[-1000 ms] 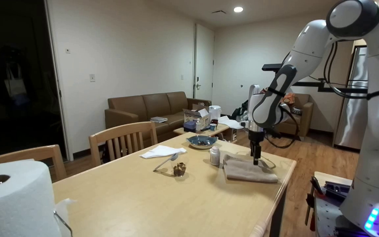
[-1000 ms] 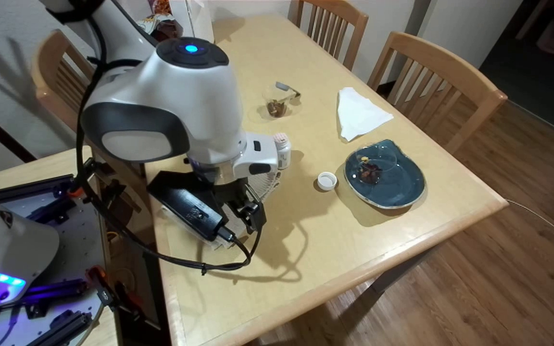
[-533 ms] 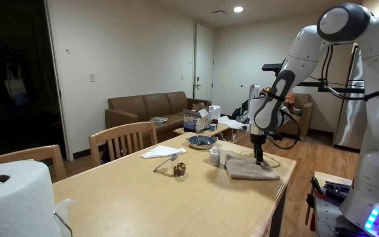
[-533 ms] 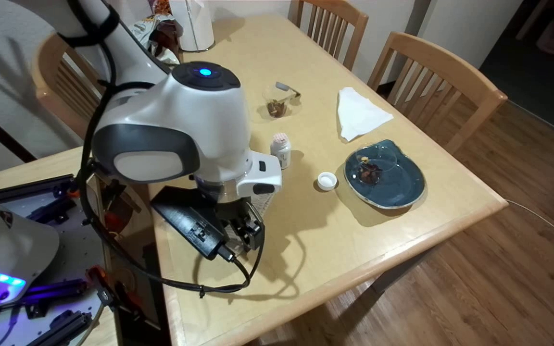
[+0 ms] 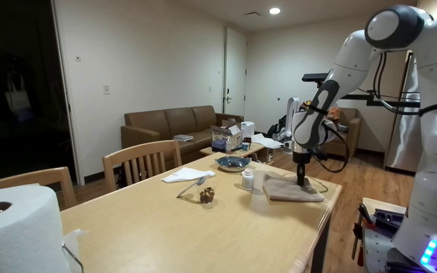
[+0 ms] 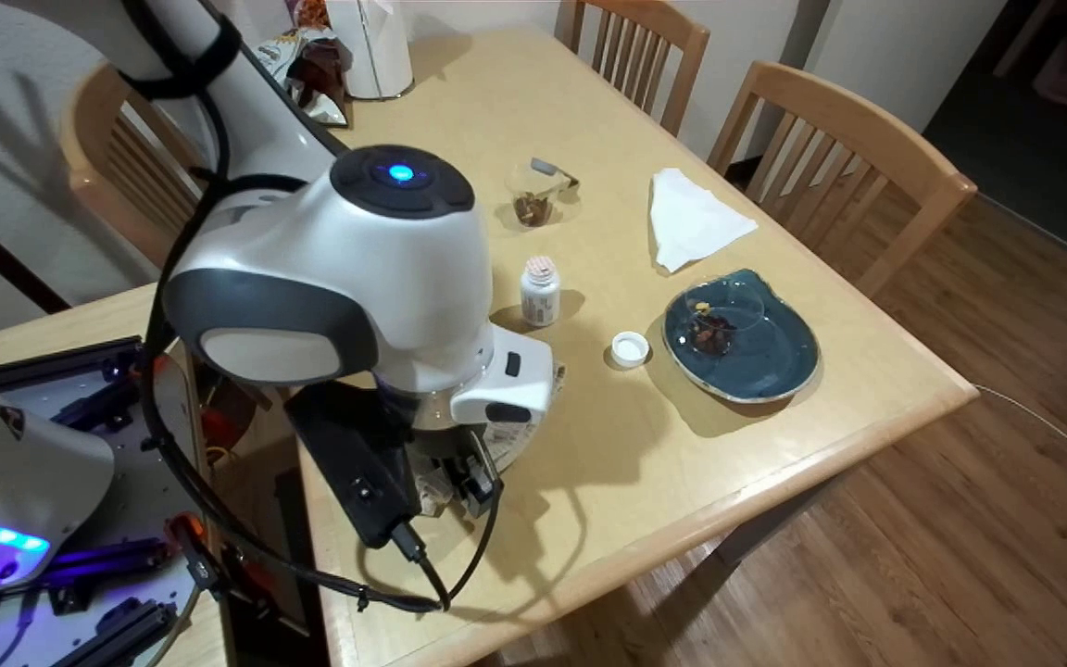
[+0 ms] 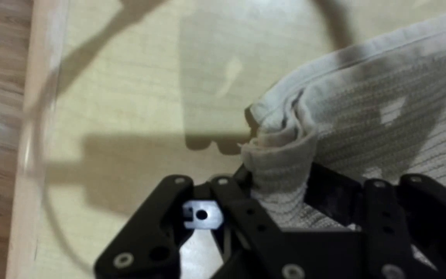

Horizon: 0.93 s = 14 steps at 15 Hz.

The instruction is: Unfold the towel

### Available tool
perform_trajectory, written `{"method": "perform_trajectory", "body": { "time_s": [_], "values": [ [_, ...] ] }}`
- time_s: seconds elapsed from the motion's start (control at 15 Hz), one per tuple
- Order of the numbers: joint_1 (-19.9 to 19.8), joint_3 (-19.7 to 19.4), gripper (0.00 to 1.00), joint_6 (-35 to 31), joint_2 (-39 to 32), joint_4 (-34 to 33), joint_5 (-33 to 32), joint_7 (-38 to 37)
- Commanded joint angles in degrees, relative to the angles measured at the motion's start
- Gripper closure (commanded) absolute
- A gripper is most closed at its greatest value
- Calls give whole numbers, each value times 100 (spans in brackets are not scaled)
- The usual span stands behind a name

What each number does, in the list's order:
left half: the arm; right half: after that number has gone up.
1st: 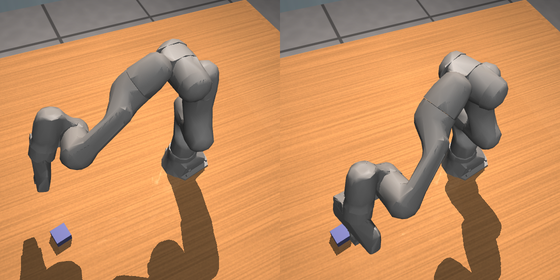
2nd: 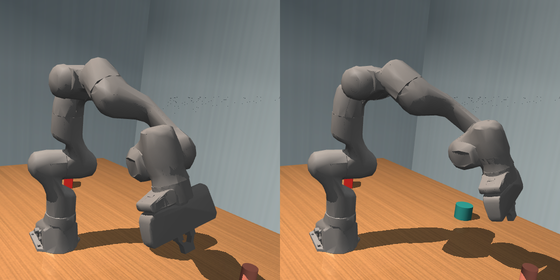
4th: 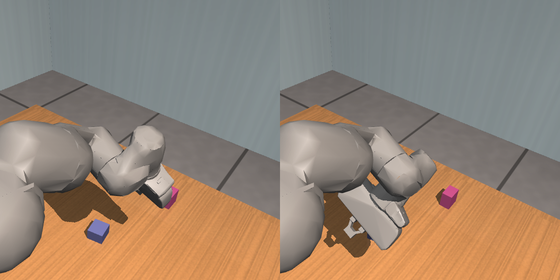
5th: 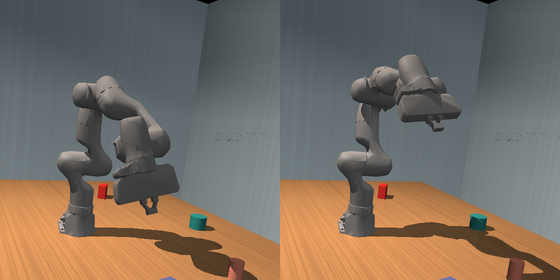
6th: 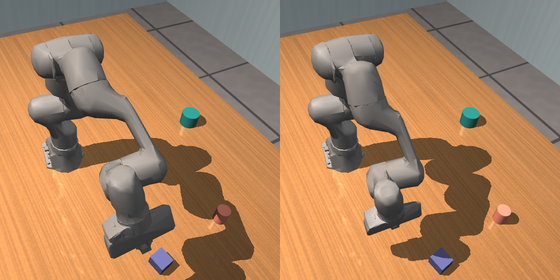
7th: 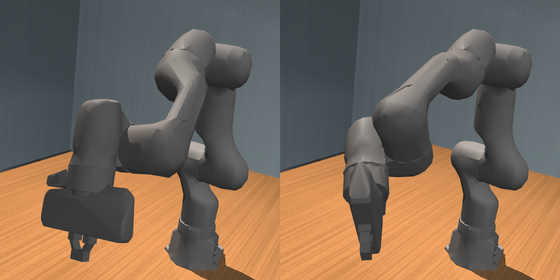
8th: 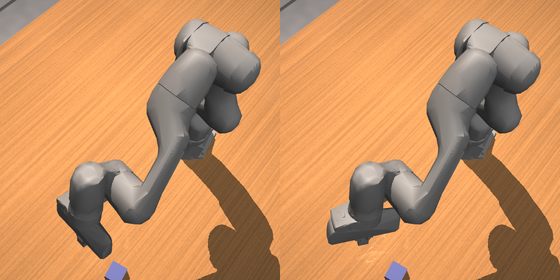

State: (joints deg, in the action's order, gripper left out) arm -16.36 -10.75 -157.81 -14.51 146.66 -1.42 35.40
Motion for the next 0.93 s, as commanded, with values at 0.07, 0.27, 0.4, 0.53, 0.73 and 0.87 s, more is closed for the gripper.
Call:
{"method": "perform_trajectory", "body": {
  "time_s": [0.07, 0.27, 0.4, 0.53, 0.73, 0.87],
  "values": [
    [-598, 197, 100, 981, -236, -185, 800, 203],
    [-783, 156, 100, 1626, -441, -363, 1226, 93],
    [-902, 197, 100, 1944, -487, -474, 1576, 173],
    [-979, 209, 100, 2154, -533, -563, 1951, 236],
    [-1039, 202, 100, 2261, -553, -611, 2391, 300],
    [-1039, 177, 100, 2165, -554, -574, 2508, 315]
  ]
}}
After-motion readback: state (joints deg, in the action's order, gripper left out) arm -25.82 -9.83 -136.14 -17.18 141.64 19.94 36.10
